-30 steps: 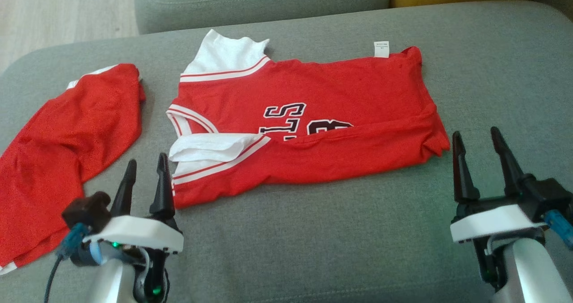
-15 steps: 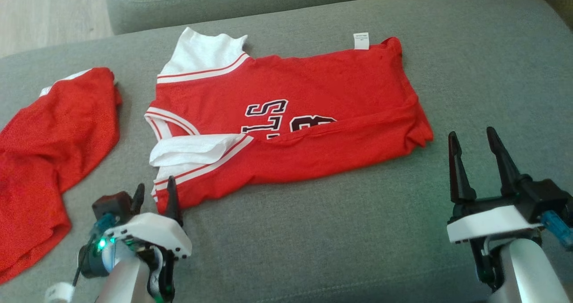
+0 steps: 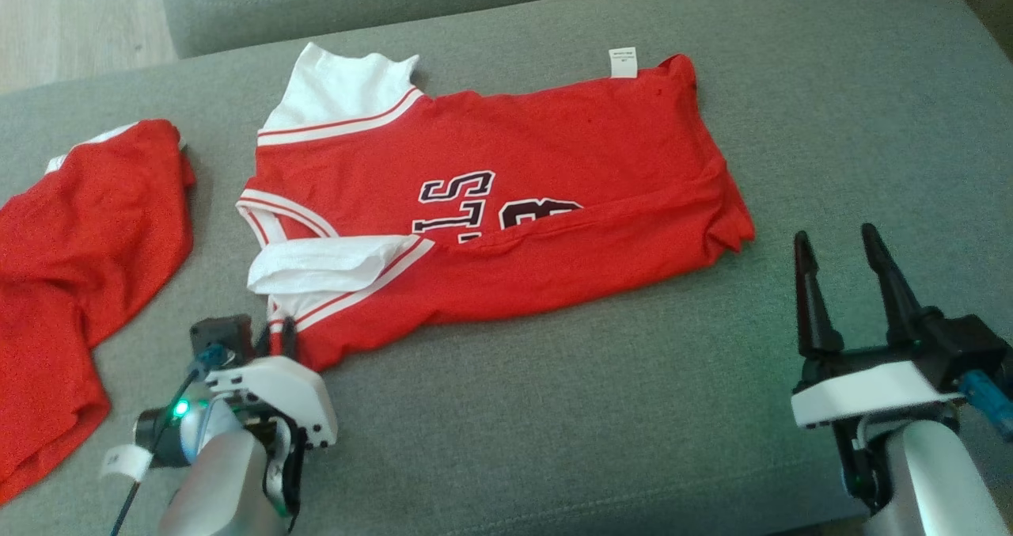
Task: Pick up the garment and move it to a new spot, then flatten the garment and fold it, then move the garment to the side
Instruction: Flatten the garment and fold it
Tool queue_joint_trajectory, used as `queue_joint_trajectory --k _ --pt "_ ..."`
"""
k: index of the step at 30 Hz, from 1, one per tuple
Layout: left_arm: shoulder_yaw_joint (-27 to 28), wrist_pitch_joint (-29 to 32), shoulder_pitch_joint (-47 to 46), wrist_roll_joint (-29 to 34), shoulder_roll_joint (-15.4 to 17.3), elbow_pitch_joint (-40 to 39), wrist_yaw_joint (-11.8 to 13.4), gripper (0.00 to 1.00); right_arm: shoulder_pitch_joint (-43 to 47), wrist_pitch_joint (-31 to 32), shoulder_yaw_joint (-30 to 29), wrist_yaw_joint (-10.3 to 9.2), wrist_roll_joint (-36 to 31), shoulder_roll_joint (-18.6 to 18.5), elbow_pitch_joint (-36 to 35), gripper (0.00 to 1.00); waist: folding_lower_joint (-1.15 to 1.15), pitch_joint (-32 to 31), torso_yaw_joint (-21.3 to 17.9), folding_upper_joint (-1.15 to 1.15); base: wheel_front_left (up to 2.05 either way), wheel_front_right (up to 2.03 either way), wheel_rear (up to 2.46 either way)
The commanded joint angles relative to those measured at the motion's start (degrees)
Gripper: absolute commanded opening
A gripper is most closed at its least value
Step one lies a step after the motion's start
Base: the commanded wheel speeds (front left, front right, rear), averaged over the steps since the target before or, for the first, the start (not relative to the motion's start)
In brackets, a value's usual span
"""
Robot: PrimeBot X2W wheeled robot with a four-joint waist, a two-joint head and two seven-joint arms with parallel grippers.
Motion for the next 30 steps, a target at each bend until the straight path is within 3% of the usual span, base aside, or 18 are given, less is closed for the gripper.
queue_joint_trajectory --k 1,10,19,30 --pt "1.08 -0.3 -1.69 -0.71 0.99 -0.76 -0.45 0.0 -2.67 -0.09 0.26 0.11 0.17 0.14 -0.63 1.0 0.0 0.27 0.36 0.0 0.0 0.0 0.0" --pt "1.76 -6.3 -3.21 -1.53 0.9 -7.56 -1.42 0.0 -8.44 6.97 -2.69 0.11 3.07 1.54 7.4 1.0 0.0 1.53 3.08 0.0 0.0 0.0 0.0" --pt "1.83 -7.36 -2.78 -0.2 0.82 -17.56 -1.3 0.0 -16.54 16.35 -6.71 0.11 3.65 2.33 19.64 1.0 0.0 3.72 6.01 0.0 0.0 0.0 0.0" --pt "0.38 -7.4 -1.09 1.56 0.58 -20.98 -2.7 0.0 -23.68 17.12 -6.22 0.11 13.23 2.39 32.46 1.0 0.0 4.8 6.79 0.0 0.0 0.0 0.0"
